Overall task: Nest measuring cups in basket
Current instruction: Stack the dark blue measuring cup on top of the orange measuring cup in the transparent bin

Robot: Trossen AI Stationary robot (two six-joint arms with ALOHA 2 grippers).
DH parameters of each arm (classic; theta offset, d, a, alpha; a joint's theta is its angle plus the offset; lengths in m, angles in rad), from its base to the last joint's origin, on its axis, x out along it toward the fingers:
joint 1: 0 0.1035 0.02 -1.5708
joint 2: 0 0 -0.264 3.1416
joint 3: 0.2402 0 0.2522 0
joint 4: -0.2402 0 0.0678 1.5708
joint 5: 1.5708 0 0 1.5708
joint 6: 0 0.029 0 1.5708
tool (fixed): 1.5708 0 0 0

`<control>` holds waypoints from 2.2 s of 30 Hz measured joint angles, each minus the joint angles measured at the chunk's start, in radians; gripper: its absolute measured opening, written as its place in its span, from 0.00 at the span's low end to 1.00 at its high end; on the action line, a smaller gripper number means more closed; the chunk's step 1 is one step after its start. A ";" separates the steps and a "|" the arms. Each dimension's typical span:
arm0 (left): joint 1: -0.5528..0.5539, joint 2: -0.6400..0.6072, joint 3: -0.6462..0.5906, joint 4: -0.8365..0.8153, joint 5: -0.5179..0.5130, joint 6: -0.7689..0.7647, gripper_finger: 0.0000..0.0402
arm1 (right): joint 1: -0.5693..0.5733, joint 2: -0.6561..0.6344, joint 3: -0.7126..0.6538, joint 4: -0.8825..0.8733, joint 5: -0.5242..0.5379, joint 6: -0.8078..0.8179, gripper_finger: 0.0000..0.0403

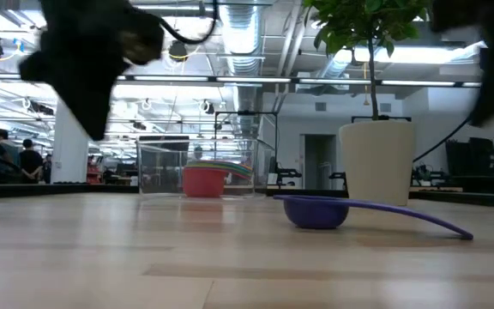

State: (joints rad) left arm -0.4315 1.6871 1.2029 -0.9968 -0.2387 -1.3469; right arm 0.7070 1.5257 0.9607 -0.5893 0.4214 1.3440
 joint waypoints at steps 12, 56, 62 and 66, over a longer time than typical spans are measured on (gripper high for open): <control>-0.213 0.000 0.024 -0.252 -0.022 0.043 0.00 | -0.184 0.160 0.044 0.580 -0.062 -0.675 0.14; -0.336 -0.001 -0.003 -0.375 -0.092 0.002 0.00 | -0.210 0.413 0.385 -0.207 -0.369 -0.486 0.02; -0.336 -0.001 -0.003 -0.374 -0.098 -0.010 0.00 | -0.279 0.413 0.385 -0.074 -0.349 -0.537 0.01; -0.336 -0.001 -0.003 -0.374 -0.099 -0.013 0.00 | -0.317 0.413 0.385 -0.003 -0.282 -0.503 0.03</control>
State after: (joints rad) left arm -0.7673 1.6859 1.2003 -1.3708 -0.3378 -1.3601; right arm 0.3904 1.9392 1.3453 -0.5925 0.1399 0.8406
